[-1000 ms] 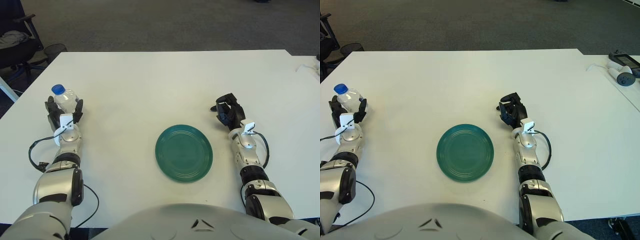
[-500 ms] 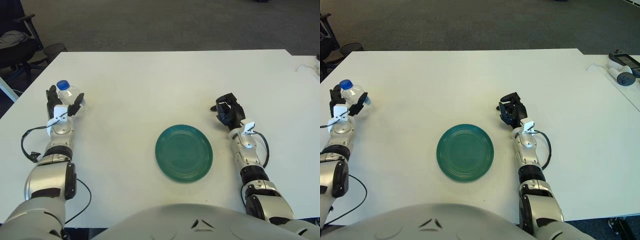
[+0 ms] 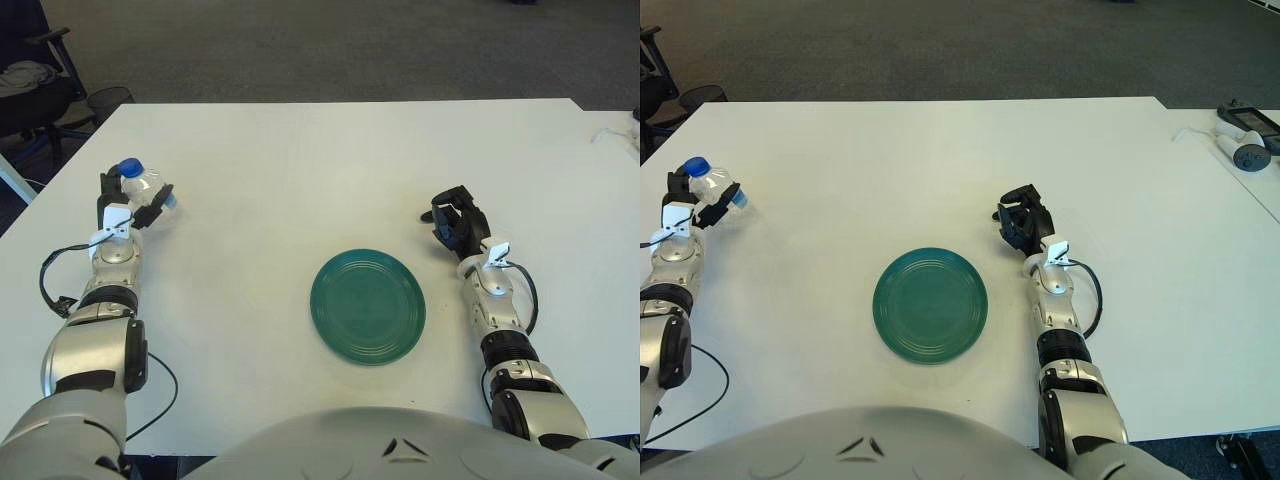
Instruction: Put the bottle into the plate.
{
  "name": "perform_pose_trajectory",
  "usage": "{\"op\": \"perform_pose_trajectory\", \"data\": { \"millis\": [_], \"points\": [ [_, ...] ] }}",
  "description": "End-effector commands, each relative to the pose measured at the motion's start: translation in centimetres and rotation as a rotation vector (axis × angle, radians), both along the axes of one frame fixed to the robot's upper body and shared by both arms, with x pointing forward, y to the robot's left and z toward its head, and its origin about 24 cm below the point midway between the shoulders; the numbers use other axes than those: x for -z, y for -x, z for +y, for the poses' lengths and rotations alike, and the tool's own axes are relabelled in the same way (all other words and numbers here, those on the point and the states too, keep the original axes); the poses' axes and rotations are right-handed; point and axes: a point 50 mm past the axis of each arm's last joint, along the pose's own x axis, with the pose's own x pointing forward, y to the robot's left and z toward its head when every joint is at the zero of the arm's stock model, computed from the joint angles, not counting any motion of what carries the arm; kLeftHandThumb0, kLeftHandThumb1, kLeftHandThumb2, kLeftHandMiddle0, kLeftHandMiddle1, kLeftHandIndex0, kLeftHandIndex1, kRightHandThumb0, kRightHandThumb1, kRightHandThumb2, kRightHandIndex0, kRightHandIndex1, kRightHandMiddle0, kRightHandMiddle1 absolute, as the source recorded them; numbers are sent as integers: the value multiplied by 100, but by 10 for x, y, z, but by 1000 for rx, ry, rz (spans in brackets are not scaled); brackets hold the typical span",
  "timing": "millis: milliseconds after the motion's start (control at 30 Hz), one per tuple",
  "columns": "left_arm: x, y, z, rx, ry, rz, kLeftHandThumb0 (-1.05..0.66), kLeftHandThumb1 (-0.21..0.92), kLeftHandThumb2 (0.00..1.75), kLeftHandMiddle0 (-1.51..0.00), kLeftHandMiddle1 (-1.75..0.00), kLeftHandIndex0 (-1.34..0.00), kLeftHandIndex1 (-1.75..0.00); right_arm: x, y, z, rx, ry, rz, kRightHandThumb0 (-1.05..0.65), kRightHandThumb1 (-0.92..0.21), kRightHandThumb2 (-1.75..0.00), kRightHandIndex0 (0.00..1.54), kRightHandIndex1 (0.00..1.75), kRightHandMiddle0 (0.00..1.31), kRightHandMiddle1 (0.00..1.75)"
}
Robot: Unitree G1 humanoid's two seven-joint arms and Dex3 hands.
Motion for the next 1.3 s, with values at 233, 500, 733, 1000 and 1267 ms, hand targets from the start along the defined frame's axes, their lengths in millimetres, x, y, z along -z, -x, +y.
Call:
{"op": "perform_pose_trajectory", "data": {
  "millis": [233, 500, 733, 1000, 1267],
  "points": [
    [-8, -4, 5, -7, 4, -12, -98, 85, 10, 0, -74, 0, -47, 45, 35, -6, 27, -5, 237, -1, -84, -57, 31, 149, 21, 175],
    [-6, -4, 4, 3, -7, 10, -95, 84, 10, 0, -80, 0, -54, 46, 34, -6, 24, -7, 247, -1, -85, -57, 31, 150, 20, 175],
    [-4, -4, 1, 39, -47, 35, -92, 83, 10, -5, -87, 0, -74, 45, 35, -7, 28, -6, 233, -1, -86, -55, 30, 150, 20, 175],
    [-3, -3, -8, 93, -218, 38, -68, 46, 67, -57, -164, -34, -168, 45, 36, -7, 30, -3, 229, -1, -85, -56, 31, 149, 20, 175],
    [-2, -17, -43, 14, -126, -111, -21, 23, 123, -106, -174, -86, -174, 47, 36, -8, 33, -21, 249, -1, -85, -56, 30, 151, 19, 175]
  ]
}}
